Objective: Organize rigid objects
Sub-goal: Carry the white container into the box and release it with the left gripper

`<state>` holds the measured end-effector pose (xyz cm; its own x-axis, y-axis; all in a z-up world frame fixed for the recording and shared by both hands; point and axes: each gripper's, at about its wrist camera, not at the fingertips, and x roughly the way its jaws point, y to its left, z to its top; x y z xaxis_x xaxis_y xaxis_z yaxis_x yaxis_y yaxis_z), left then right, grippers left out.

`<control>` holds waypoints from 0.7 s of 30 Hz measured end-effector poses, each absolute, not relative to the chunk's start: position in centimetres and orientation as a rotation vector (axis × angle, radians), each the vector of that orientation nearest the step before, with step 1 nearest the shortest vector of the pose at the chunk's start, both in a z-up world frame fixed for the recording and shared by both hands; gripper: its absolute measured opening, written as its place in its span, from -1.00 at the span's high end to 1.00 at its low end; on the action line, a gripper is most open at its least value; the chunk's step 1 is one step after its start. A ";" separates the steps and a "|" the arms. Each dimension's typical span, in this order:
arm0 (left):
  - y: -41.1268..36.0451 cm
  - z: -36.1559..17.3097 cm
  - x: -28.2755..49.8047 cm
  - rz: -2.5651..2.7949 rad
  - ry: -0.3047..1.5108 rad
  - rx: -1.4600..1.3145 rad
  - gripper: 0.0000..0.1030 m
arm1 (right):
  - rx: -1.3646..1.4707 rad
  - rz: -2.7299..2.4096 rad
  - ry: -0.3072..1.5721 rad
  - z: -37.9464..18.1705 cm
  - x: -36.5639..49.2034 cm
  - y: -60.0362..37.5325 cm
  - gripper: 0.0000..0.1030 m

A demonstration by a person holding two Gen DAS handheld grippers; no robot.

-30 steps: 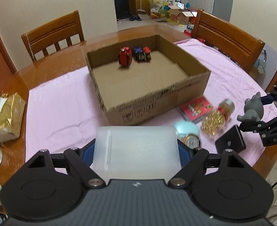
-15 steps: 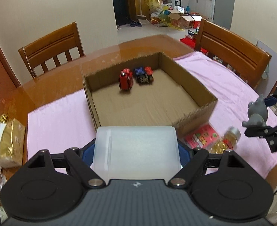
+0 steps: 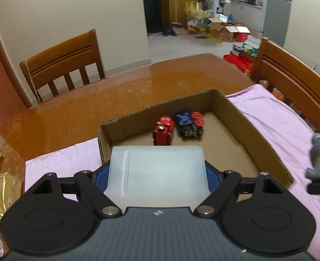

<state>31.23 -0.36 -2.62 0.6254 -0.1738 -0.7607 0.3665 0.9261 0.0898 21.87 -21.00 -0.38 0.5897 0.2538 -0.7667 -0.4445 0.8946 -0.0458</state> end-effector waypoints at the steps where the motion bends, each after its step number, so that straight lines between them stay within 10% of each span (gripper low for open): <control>1: -0.5 -3.0 31.9 -0.305 0.843 0.250 -0.60 | -0.232 0.411 0.842 -0.3 22.3 -21.0 -0.48; 21: 3.9 -3.0 28.1 -0.166 0.839 0.128 -0.95 | -0.221 0.455 0.892 -1.9 27.3 -19.8 -0.49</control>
<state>28.11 3.86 -2.96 0.6568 -0.0954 -0.7480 0.1959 0.9795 0.0471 27.31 -19.84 -1.89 0.5413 0.2886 -0.7897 -0.4695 0.8829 0.0009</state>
